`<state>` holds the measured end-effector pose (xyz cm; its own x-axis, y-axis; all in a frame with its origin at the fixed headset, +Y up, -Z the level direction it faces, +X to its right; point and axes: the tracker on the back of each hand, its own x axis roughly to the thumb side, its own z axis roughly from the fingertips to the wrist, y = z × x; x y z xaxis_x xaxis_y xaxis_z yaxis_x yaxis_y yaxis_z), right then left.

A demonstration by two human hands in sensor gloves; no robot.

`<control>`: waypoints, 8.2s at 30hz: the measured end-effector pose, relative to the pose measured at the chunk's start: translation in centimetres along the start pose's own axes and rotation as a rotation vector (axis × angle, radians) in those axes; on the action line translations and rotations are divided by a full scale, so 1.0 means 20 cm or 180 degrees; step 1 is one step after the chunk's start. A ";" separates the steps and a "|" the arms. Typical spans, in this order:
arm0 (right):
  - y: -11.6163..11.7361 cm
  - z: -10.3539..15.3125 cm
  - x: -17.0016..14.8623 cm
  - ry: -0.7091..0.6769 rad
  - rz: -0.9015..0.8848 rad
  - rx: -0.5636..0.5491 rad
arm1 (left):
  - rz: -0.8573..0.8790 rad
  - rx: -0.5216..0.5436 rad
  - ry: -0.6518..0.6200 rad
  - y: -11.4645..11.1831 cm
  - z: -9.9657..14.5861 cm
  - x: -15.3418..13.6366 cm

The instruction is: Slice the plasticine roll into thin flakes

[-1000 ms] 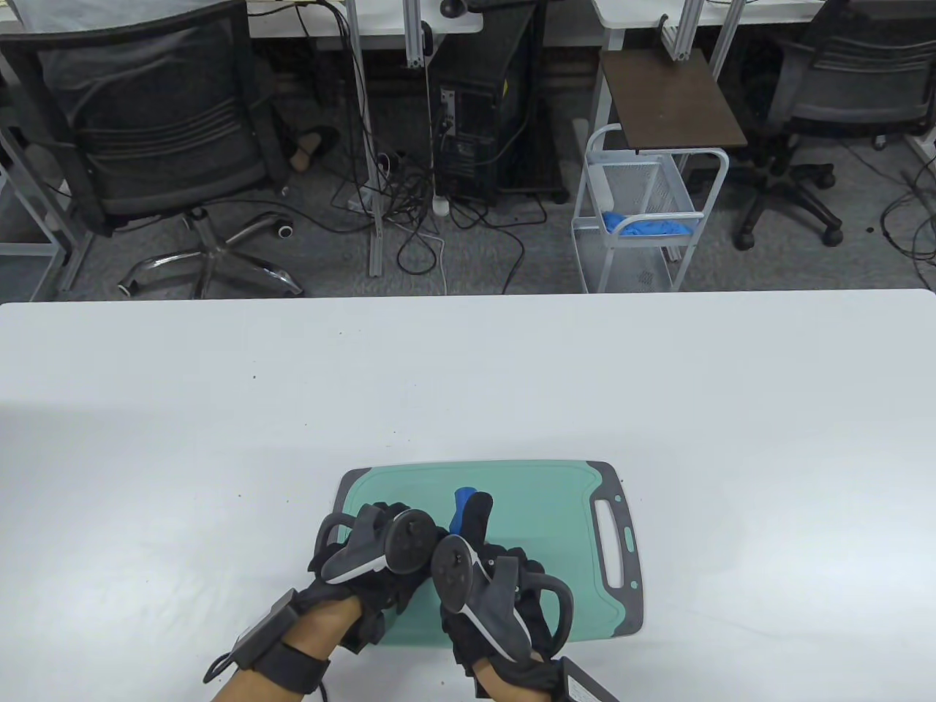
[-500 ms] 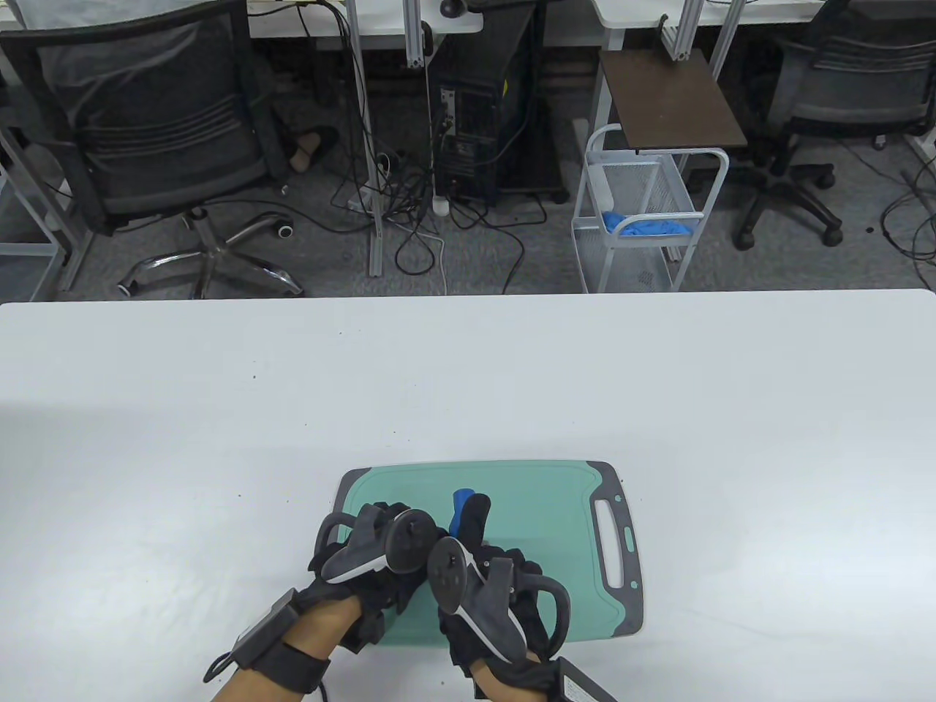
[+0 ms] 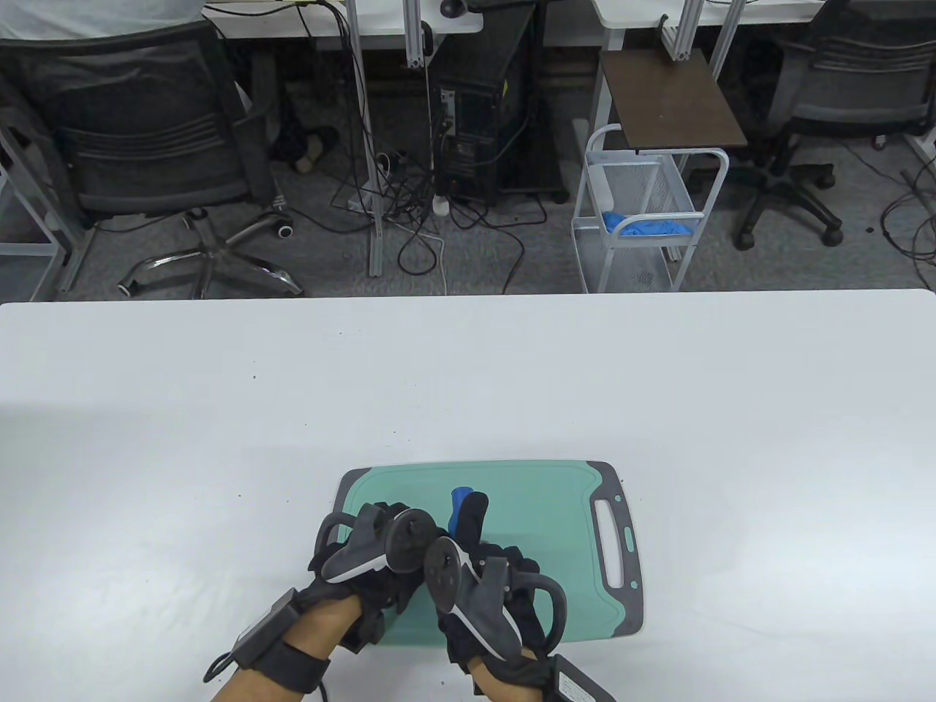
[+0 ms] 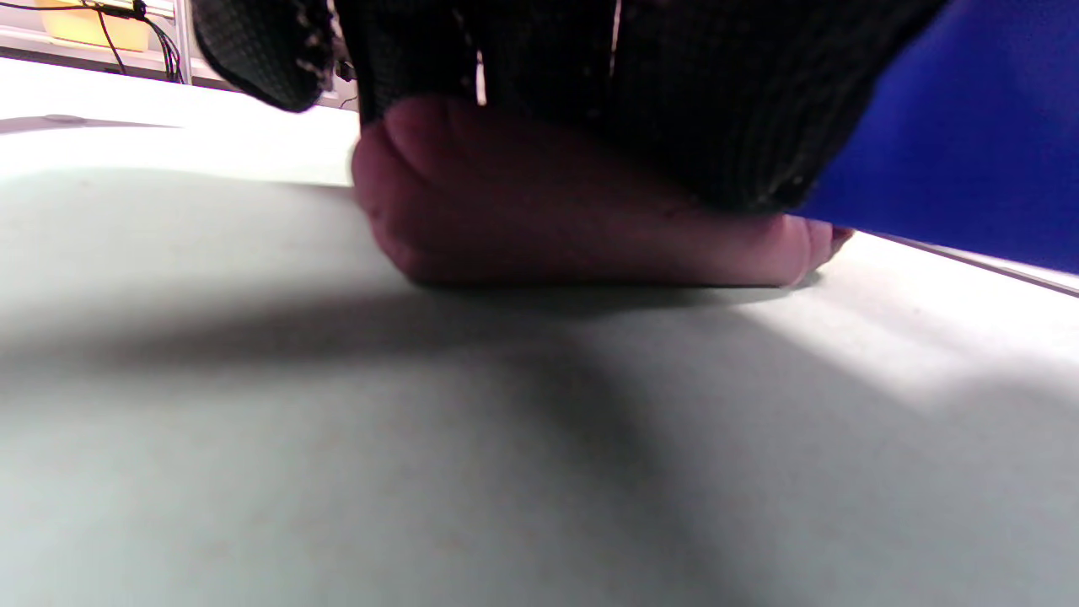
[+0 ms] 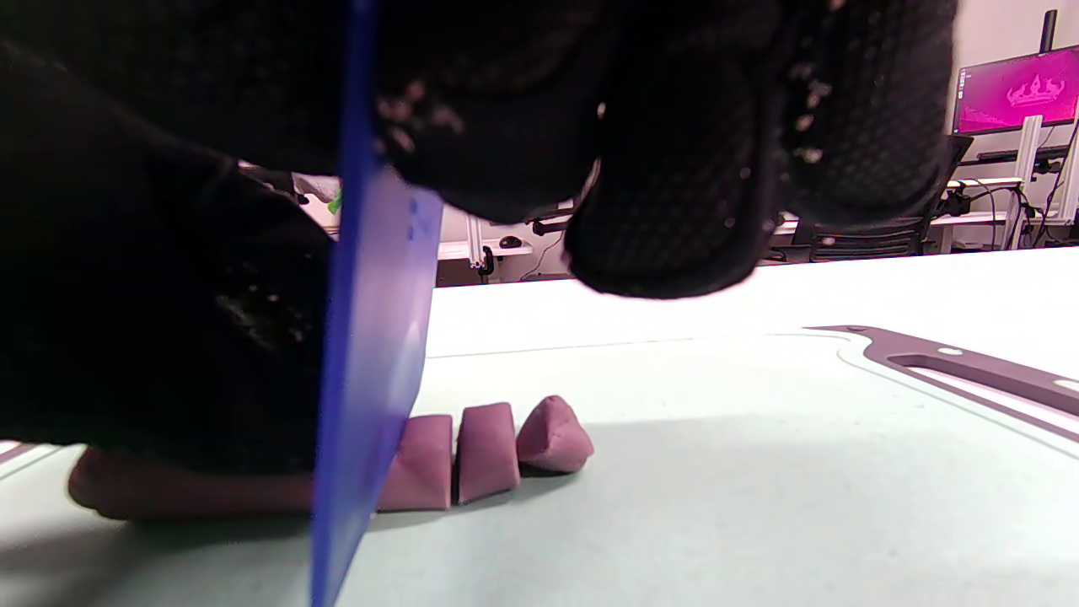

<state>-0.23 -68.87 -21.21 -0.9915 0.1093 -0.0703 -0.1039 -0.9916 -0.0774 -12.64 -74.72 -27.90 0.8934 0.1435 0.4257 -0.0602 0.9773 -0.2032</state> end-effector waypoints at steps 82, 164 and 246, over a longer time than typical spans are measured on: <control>0.03 -0.11 -0.01 0.0049 -0.0188 -0.0001 | 0.0040 -0.0106 0.0022 0.02 0.01 -0.03; -0.01 -0.02 0.06 -0.0090 -0.0011 0.0033 | 0.0080 -0.0027 0.0095 0.02 0.01 -0.06; -0.07 0.00 0.05 -0.0165 -0.0378 0.0194 | 0.0233 -0.0144 0.0229 0.04 0.05 -0.16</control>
<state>-1.01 -67.42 -21.22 -0.9745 0.2239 -0.0126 -0.2236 -0.9745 -0.0215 -15.98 -74.28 -28.52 0.9172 0.2012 0.3440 -0.1078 0.9563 -0.2718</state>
